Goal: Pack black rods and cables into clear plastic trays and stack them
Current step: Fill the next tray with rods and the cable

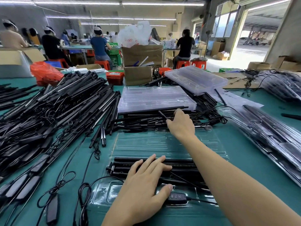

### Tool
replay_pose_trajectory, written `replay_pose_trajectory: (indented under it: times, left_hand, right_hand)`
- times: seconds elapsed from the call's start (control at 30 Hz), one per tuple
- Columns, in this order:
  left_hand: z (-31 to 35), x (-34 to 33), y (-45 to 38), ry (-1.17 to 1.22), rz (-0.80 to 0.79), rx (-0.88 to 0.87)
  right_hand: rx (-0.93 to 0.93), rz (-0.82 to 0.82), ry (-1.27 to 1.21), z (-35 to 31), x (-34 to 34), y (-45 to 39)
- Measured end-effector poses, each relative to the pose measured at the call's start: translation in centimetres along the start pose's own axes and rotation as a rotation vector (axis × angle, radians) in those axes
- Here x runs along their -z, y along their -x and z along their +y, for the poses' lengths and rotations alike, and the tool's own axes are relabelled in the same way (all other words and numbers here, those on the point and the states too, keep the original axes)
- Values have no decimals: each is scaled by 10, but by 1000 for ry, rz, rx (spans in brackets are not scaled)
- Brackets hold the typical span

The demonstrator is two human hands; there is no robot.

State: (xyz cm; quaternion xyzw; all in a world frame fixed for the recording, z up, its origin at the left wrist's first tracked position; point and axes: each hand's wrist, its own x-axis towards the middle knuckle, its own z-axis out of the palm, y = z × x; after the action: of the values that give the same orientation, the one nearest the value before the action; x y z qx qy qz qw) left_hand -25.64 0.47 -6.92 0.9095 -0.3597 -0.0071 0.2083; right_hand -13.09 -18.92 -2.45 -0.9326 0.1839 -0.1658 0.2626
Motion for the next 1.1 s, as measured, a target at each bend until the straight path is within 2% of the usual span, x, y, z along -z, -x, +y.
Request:
replay_pose_trajectory:
  times: [0.13,0.3,0.37,0.53,0.67,0.9,1.1]
  left_hand:
    - [1,1,0,6,-4,-1]
    - [1,-1,1,16,-8,12]
    - [1,-1,1,20,-7,12]
    - [0,-1,0,18,-5,11]
    - [1,-1,0,10,-4,9]
    - [2,0,1,7,-8,-1]
    - [3,-1,2,13,-14,1]
  right_hand:
    - [55,3,-110,6,3,0]
    - [109,-109,284,13,6,2]
    - [123,-123,370,18,5,1]
    - [158,-159,399,30,1,-1]
    - [104,-202,411,35,-3,0]
    - [140,-165,406,34,3,-3]
    - [176,-46,385,26,13,-5]
